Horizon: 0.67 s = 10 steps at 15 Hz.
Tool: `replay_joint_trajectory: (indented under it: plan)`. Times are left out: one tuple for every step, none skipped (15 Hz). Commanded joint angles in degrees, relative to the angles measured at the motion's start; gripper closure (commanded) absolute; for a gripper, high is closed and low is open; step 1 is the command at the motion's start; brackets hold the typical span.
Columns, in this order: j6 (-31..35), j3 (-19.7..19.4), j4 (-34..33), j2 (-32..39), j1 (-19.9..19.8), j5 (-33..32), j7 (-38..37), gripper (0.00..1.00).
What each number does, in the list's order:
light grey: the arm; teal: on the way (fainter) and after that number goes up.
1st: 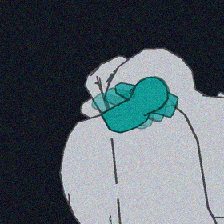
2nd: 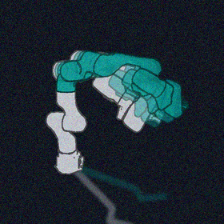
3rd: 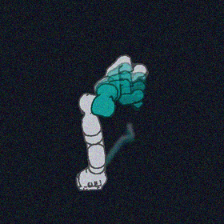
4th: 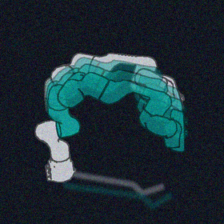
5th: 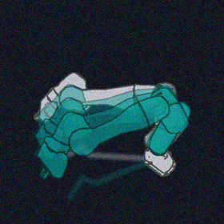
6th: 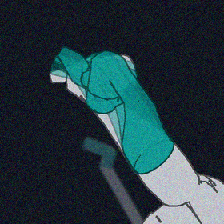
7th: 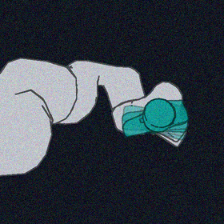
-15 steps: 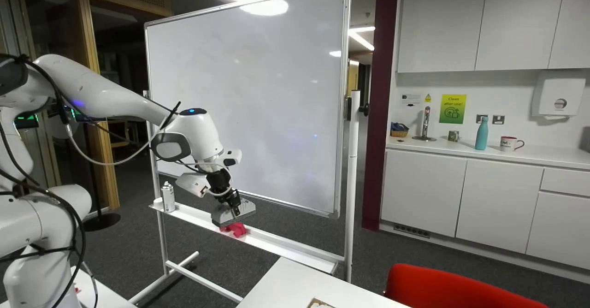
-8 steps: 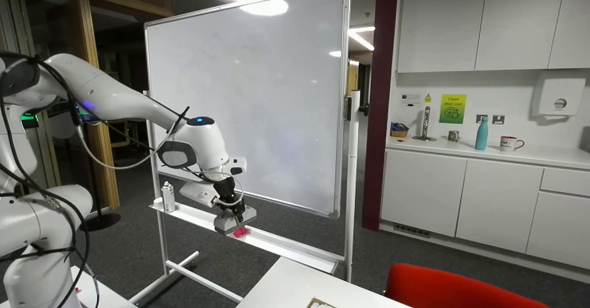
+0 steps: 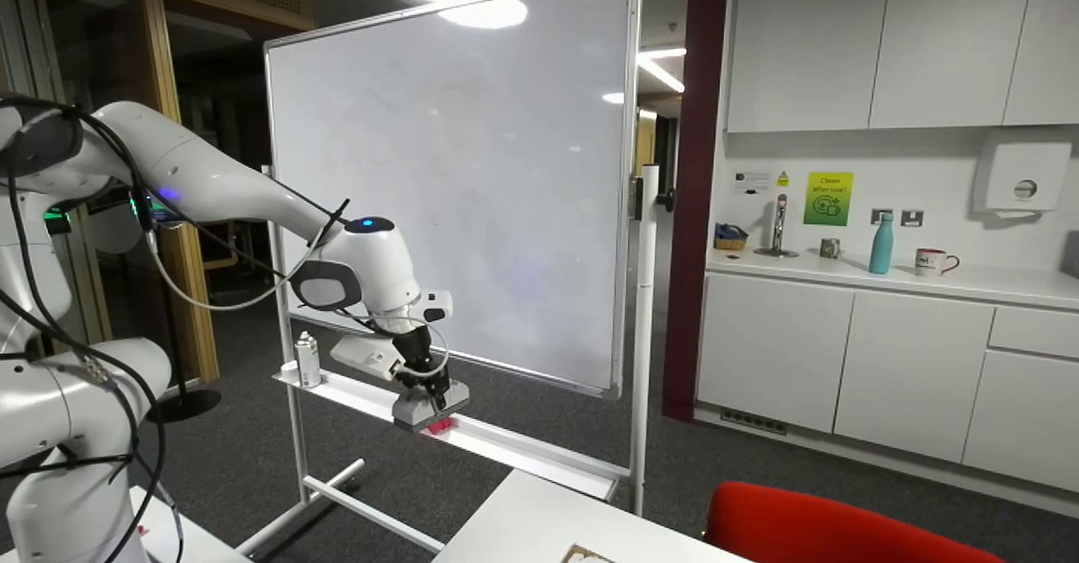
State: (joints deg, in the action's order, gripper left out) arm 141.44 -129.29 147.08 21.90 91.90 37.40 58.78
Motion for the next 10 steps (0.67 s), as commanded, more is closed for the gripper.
replay_joint_trajectory:
  plan:
    - [4.0,3.5,-1.0,-2.0,-5.9,0.0,7.9,0.65]
    - [5.1,4.6,-1.1,-2.7,-7.7,-0.9,9.4,0.65]
    - [6.9,6.0,-1.2,-3.6,-10.0,-2.4,11.0,0.65]
    - [8.7,7.4,-1.3,-4.6,-12.2,-3.6,11.9,0.65]
    - [10.6,9.1,-1.5,-6.4,-14.7,-4.8,12.6,0.65]
    - [11.8,10.4,-1.7,-7.9,-17.0,-5.9,12.7,0.65]
    - [13.3,12.1,-1.9,-9.8,-19.2,-6.9,12.9,0.65]
    - [14.8,13.8,-1.8,-11.7,-21.5,-7.7,12.6,0.65]
    - [15.7,15.6,-1.9,-13.4,-23.6,-7.9,11.7,0.65]
    - [16.4,17.7,-2.2,-15.4,-25.9,-8.4,11.4,0.65]
